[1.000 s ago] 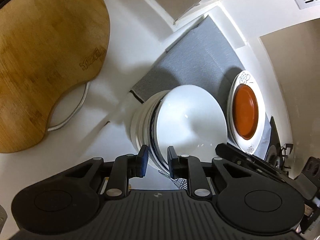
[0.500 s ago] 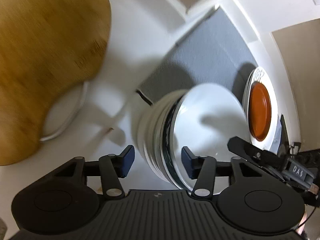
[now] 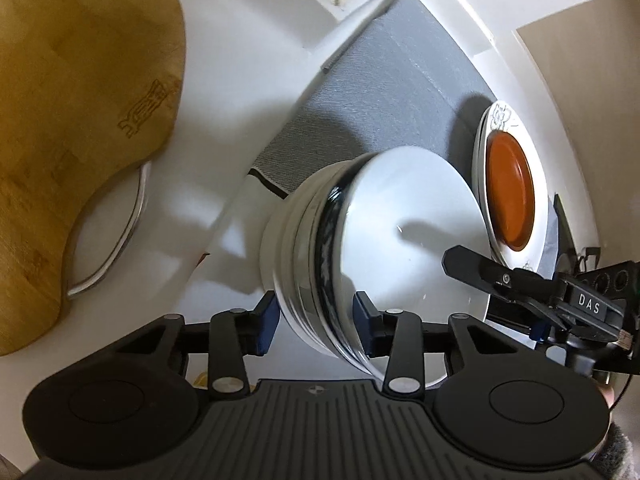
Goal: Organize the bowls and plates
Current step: 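Lower the nested bowls onto the terracotta plate with both grippers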
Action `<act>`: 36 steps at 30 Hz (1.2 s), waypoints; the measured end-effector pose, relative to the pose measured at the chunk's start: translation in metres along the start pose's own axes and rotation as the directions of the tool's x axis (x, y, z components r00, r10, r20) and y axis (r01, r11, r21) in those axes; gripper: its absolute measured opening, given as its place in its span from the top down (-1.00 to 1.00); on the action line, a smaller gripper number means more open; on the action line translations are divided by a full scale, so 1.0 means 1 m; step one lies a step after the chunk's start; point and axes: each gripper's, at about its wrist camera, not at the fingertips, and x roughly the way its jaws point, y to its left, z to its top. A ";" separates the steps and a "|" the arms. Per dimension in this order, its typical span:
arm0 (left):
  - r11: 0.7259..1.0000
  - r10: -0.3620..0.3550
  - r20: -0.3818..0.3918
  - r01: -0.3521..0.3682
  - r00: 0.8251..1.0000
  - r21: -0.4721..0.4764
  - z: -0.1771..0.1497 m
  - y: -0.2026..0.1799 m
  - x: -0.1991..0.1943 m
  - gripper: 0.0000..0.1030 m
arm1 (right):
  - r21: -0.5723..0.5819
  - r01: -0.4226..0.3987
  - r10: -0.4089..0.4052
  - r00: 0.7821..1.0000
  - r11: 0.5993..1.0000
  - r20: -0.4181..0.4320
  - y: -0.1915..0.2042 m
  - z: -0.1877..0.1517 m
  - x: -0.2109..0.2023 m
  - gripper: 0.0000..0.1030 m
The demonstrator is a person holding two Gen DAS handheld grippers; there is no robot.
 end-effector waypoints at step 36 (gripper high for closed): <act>0.966 -0.068 0.098 0.041 0.993 0.255 0.033 -0.182 -0.035 0.15 | -0.175 0.069 -0.010 0.947 0.982 0.320 0.041 0.067 -0.179 -0.06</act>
